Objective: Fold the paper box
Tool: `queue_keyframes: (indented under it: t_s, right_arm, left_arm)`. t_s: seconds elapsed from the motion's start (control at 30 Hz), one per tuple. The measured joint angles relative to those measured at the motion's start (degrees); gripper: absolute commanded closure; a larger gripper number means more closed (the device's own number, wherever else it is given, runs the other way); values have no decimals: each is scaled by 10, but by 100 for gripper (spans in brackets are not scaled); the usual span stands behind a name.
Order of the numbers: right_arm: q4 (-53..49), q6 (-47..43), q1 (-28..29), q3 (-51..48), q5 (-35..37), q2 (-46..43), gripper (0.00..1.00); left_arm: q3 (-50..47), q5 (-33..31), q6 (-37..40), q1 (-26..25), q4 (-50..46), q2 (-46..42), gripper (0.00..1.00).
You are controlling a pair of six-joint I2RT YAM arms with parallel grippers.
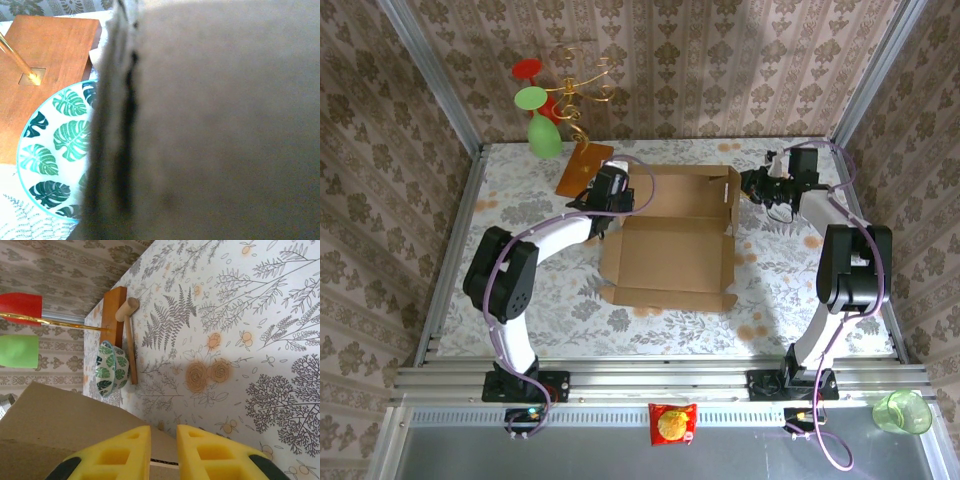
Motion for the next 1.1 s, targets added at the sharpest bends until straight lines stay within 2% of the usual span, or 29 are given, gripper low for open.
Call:
queue_keyframes:
  t_s: [0.47,0.7,0.87,1.1]
  right_arm:
    - [-58,28,5,23,13,11,80]
    - [21,47,31,-76,55,-18,76]
    - [94,29,43,-148,85,-66,73]
    - [124,-36,43,-168,92,-81,73]
  left_arm:
    - [53,34,-28,14,-68,18,100]
    - [43,35,-28,14,-66,20,100]
    - [38,34,-27,15,-62,33,100]
    - [38,40,-13,15,-52,45,100]
